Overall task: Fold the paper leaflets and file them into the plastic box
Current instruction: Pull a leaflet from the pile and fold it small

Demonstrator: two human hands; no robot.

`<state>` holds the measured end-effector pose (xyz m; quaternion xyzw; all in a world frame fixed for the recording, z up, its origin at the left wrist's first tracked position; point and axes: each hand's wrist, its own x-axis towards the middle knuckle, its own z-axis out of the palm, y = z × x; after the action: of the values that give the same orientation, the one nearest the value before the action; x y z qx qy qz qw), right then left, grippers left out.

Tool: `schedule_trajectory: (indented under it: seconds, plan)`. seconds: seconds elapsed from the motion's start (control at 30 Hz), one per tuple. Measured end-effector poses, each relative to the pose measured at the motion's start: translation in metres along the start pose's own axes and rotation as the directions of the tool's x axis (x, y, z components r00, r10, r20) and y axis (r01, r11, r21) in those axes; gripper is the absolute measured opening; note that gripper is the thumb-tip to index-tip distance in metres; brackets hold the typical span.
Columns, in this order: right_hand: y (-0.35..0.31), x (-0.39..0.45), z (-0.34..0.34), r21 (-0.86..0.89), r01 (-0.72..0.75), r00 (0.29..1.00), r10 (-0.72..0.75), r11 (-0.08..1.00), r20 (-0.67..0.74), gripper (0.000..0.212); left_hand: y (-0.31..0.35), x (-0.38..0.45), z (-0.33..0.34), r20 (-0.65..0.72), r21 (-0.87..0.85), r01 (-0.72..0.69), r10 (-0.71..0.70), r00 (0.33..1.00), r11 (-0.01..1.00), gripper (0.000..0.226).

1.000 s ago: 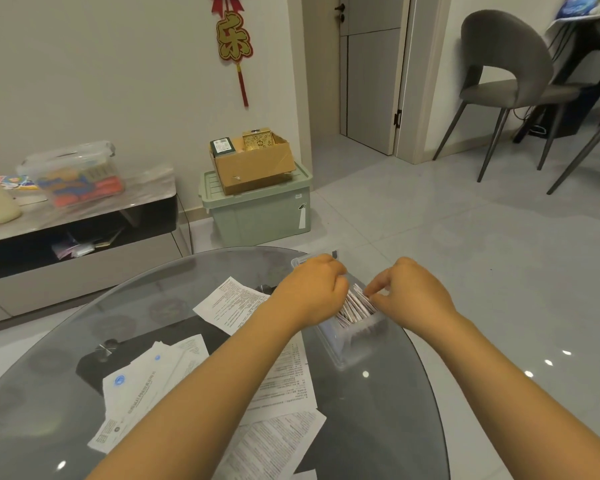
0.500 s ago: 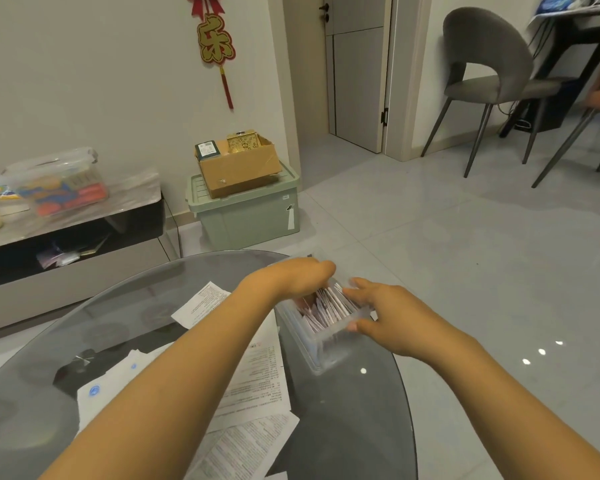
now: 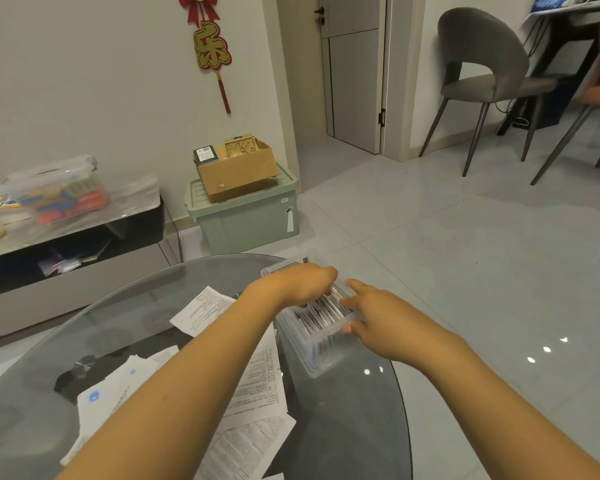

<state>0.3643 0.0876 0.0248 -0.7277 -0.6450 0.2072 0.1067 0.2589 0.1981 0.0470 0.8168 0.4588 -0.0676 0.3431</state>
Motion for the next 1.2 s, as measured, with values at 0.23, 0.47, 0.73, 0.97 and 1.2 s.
schedule_trajectory:
  seconds: [0.23, 0.47, 0.73, 0.97, 1.2]
  plan:
    - [0.003, 0.003, 0.003, -0.005, -0.022, 1.000, 0.022, 1.000, 0.007, 0.049, 0.002, -0.013, 0.005, -0.137, 0.129, -0.050, 0.068, 0.988, 0.990, 0.034]
    - [-0.007, -0.009, -0.002, -0.032, 0.126, 0.985, -0.129, 0.992, -0.111, 0.062, -0.009, -0.059, 0.008, -0.390, 0.125, -0.170, 0.205, 0.898, 0.978, 0.040]
    - [-0.041, -0.038, 0.012, -0.095, 0.352, 0.918, -0.364, 0.931, -0.157, 0.055, -0.052, -0.144, 0.043, -0.602, 0.046, -0.070, 0.083, 0.794, 0.996, 0.040]
    - [-0.072, -0.055, 0.046, -0.192, 0.459, 0.878, -0.476, 0.867, -0.051, 0.055, -0.103, -0.186, 0.092, -0.583, 0.024, 0.103, -0.070, 0.810, 0.994, 0.045]
    - [-0.086, -0.053, 0.079, -0.194, 0.425, 0.905, -0.422, 0.884, 0.063, 0.054, -0.149, -0.175, 0.107, -0.398, 0.196, 0.181, -0.090, 0.913, 0.964, 0.066]
